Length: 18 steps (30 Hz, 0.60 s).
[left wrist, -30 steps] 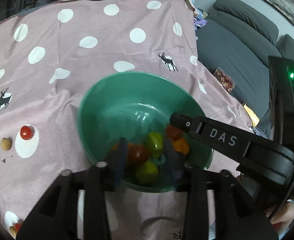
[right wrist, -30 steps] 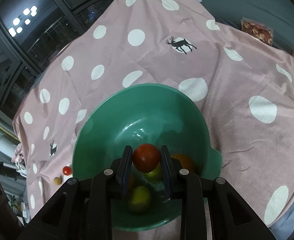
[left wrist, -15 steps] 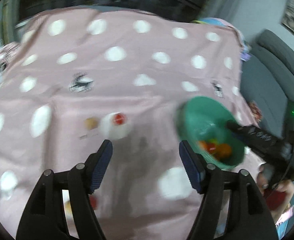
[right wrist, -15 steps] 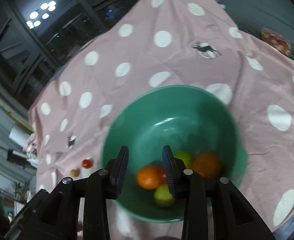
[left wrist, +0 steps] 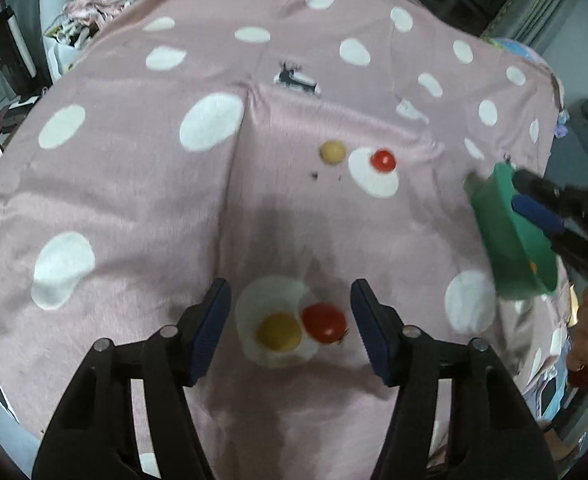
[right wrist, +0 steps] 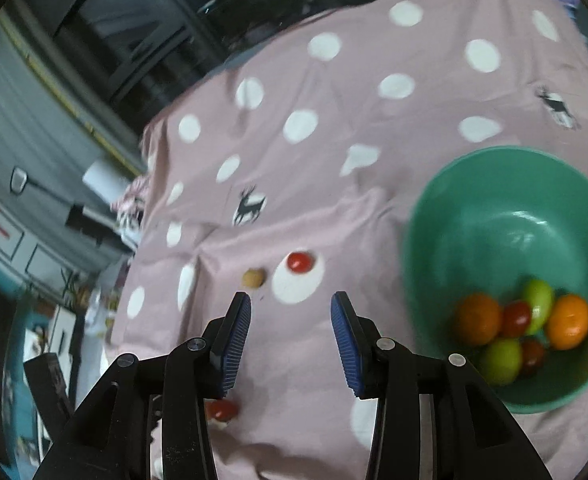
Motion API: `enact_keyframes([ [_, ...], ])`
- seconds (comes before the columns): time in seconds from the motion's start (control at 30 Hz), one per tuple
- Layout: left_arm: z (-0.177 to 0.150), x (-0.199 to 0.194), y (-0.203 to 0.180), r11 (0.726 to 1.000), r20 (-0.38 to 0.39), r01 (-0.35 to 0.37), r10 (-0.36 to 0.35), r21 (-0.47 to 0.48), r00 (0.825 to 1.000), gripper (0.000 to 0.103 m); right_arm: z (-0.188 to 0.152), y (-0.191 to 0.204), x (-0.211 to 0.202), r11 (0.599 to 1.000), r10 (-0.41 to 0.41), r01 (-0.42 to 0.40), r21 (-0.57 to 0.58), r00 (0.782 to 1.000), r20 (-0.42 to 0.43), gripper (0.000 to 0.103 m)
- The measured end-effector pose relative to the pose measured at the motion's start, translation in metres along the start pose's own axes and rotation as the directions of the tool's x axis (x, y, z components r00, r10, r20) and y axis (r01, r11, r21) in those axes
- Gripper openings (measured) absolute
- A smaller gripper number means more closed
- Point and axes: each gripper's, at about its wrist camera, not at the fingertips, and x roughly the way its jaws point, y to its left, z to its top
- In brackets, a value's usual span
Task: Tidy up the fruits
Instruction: 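Move the open right gripper to the small yellow round fruit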
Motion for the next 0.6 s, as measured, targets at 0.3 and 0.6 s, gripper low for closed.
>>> enact_keyframes([
  [0.3,-0.006,0.015,0.004,0.999,-0.062,-0.038,0.039,0.020,0.997,0.038,-0.009,0.025,0.034,0.999,0.038,-0.042,-0.029,0.994,-0.107,0.042],
  [0.6,-0.011,0.035,-0.005,0.999,-0.125,-0.016,0.019,0.030,0.992,0.035,-0.012,0.025,0.035,0.999,0.025,-0.028,-0.030,0.993,-0.116,0.042],
])
